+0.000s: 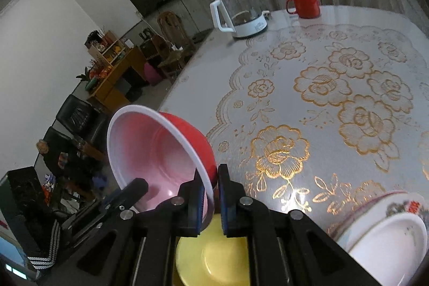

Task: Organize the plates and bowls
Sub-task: 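Lift the red-and-pink bowl with the right gripper and carry it over the yellow bowl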

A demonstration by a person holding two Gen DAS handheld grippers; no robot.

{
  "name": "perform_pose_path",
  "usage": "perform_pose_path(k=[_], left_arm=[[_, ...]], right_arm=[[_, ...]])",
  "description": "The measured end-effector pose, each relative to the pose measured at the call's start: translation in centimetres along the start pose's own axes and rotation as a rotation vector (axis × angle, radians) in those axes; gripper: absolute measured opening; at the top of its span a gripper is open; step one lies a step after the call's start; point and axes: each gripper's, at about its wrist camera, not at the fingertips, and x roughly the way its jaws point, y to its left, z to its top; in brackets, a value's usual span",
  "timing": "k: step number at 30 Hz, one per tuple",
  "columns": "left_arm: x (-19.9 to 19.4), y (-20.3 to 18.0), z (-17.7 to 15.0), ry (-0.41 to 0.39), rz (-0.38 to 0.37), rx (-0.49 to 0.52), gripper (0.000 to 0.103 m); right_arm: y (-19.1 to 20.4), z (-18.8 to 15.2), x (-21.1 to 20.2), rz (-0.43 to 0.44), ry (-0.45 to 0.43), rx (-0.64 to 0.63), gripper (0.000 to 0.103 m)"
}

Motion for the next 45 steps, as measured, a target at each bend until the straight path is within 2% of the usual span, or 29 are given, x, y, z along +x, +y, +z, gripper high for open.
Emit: perform_pose_path(k=[21, 32, 36, 45], left_arm=[[-5.2, -3.1, -4.8, -0.041, 0.026, 0.067, 0.009], [-5.9, -3.7, -6.3, -0.017, -0.001, 0.071, 0.009], [-5.5, -3.6, -6.8, 0.0, -0.009, 0.071, 0.009], [-4.3, -3.1, -8.1, 0.06, -0.002, 0.069, 0.009]], right_arm=[[-1.2, -6.5, -4.0, 0.055, -0.053, 0.069, 0.01], [-2.0, -8.8, -5.6, 0.076, -0.071, 0.118, 0.011], [-2.0, -9.3, -5.6, 0.06, -0.067, 0.11, 0.011], [-2.7, -10.3, -4.7, 0.038, -0.024, 0.134, 0.011]])
